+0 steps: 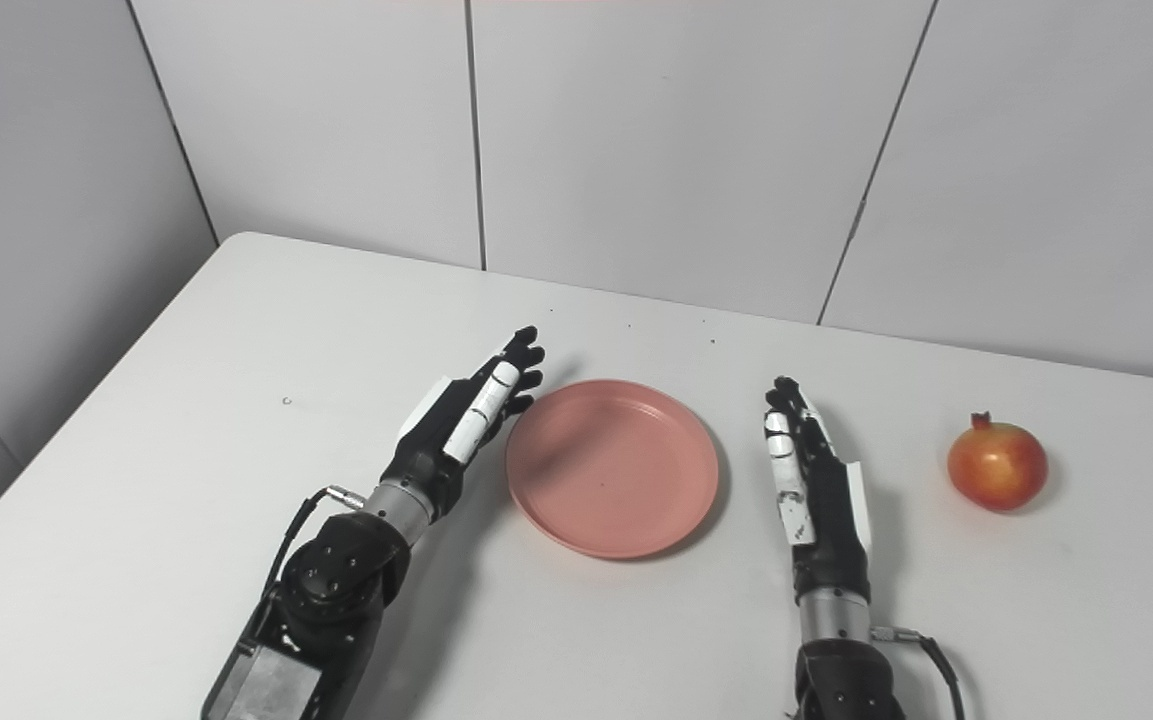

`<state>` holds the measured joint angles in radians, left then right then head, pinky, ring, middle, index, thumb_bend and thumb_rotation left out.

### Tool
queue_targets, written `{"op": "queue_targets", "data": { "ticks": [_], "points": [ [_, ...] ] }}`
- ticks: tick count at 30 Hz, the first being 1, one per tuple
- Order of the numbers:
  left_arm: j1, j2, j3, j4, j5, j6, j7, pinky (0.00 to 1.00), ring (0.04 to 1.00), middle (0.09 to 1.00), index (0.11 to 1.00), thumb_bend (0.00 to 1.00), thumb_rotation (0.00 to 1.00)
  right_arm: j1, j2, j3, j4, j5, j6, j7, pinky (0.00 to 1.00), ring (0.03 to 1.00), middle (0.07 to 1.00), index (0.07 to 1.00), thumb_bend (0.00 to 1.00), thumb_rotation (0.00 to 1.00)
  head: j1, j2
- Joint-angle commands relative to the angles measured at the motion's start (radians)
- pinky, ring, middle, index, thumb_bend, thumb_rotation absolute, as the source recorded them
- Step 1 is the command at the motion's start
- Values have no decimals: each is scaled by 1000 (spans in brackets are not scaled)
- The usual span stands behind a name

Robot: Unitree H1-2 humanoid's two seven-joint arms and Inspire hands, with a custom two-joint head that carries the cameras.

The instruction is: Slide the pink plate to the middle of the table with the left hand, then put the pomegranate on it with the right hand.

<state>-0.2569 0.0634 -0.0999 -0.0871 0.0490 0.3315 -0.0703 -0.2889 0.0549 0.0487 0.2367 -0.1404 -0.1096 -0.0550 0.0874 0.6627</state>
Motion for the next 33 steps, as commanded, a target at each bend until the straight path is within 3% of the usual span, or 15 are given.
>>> {"op": "queue_targets", "data": {
  "ticks": [1,33],
  "points": [
    [-17,2,-7,-24,10,-4,-8,946,957,968,978,702,1000,8,10,3,1,2,-12,-12,882,884,882,887,423,993,1,-1],
    [-17,-1,-58,-45,40,28,-37,944,974,986,985,647,1000,14,13,2,-16,-12,-1,-22,868,875,874,879,418,1000,4,7]
  ]
}}
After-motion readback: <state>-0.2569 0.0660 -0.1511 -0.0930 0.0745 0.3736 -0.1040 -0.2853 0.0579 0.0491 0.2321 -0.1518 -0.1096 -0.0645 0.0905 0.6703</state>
